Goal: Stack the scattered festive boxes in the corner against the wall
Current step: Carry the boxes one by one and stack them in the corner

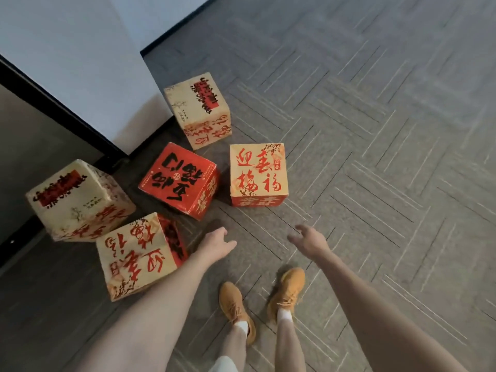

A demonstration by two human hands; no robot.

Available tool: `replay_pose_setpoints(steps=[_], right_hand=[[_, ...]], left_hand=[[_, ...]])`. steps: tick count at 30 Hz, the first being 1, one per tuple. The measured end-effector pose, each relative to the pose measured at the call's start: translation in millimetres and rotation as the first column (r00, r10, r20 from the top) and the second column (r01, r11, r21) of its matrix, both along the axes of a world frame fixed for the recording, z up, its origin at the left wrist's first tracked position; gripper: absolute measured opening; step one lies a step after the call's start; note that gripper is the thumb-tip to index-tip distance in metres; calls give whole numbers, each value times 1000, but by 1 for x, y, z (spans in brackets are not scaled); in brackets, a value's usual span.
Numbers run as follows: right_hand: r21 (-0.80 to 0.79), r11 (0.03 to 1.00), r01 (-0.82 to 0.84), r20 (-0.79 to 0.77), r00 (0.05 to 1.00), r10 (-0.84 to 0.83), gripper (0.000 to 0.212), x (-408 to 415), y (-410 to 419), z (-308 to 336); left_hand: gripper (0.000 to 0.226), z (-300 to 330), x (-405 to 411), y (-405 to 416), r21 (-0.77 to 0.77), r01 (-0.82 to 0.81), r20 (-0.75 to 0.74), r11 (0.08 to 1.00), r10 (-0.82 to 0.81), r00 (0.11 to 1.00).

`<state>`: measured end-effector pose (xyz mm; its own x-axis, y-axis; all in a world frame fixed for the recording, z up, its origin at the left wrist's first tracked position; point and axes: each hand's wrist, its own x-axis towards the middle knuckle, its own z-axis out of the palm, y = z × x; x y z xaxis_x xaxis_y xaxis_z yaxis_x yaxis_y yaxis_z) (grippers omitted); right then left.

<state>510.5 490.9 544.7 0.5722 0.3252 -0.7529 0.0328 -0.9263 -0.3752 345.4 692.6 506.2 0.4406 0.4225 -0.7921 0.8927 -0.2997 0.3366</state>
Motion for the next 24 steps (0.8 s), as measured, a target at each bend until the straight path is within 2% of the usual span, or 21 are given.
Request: replay_pose_setpoints(steps=[6,9,11,13,16,20,24], right_hand=[[-45,998,47,-72,996,-50,60,60,25,-109],[-43,996,78,-92,992,-82,65,83,38,-183],[-29,996,82,-79,993,-84,68,94,47,-208],[-63,996,69,-115,990,-76,69,115,46,-324],[-49,995,89,-107,990,-94,72,129,53,-340],[-20,989,144,-73,987,-145,84,159,59,-421],[98,974,203,-67,978,-197,89,177,60,-474]], left_hand=[[62,-100,42,21,-69,-125,-44,990,123,991],[67,-166,64,35,-63,-180,-51,982,177,983],[72,-185,75,47,-50,-185,-38,982,183,982],[78,-298,92,47,-59,-202,-64,978,198,978],[85,-309,100,61,-38,-206,-63,978,204,977],[96,-389,119,77,8,-261,-59,965,261,963],[108,-444,130,82,-16,-340,52,940,340,939]])
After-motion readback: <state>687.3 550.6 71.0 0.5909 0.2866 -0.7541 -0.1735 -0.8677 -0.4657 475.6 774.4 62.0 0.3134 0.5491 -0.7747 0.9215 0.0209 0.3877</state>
